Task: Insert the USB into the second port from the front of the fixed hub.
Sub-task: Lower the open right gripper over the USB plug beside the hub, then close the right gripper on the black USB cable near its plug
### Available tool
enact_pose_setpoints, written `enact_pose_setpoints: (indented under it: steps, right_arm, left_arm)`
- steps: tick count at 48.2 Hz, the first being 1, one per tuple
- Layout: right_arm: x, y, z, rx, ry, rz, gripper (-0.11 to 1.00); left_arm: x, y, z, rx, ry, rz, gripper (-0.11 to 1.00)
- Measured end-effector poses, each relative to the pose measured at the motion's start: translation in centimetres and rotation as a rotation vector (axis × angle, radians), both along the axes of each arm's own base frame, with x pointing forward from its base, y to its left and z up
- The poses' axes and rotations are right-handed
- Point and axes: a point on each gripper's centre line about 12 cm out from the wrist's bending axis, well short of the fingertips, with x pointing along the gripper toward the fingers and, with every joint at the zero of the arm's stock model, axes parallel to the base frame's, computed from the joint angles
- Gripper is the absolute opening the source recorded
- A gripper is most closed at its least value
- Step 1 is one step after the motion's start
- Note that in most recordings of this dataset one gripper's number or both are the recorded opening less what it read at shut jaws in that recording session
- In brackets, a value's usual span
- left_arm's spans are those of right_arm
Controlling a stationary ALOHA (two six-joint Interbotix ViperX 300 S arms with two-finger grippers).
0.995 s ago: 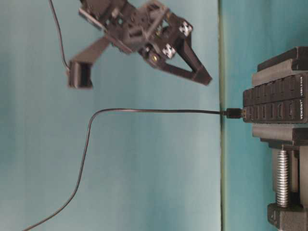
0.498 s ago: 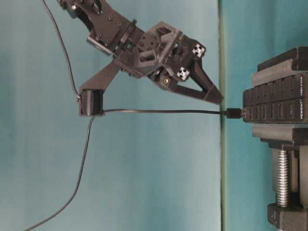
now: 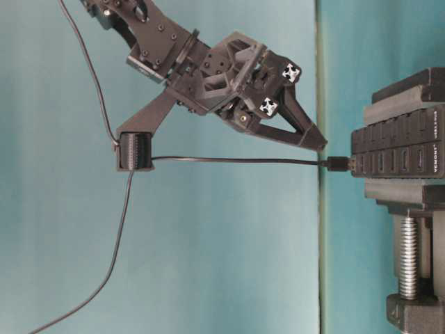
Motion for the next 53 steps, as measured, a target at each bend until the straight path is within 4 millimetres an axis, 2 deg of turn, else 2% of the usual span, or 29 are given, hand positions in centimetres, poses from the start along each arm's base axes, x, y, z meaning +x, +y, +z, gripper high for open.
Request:
enact_pose_setpoints:
  steps: [10,15,23,26,34,53]
  right_arm:
    - [0.0,0.0,0.2,0.001,-0.008,-0.001,0.15]
    - [0.0,0.1,0.8,-0.004,-0.026,0.005,0.35]
    - [0.1,0.3,1.4,-0.006,-0.048,0.009,0.81]
    - [0.1,0.2,1.4,-0.007,-0.051,0.009,0.91]
    - [0.2,0.3,0.9,-0.004,-0.047,0.011,0.86]
    - [1.1,0.2,-1.4,0.005,-0.044,0.02,0.84]
  left_arm:
    - [-0.1,0.0,-0.1,0.0,0.017,0.0,0.0]
    - [-0.1,0.0,-0.1,0.002,0.023,0.0,0.0]
    - [-0.4,0.0,0.1,-0.001,0.018,0.001,0.0]
    - [-0.5,0.0,0.2,0.0,0.015,0.0,0.0]
    - [-0.8,0.0,0.4,0.0,0.012,0.001,0.0]
    - [-0.8,0.0,0.5,-0.001,0.009,0.001,0.0]
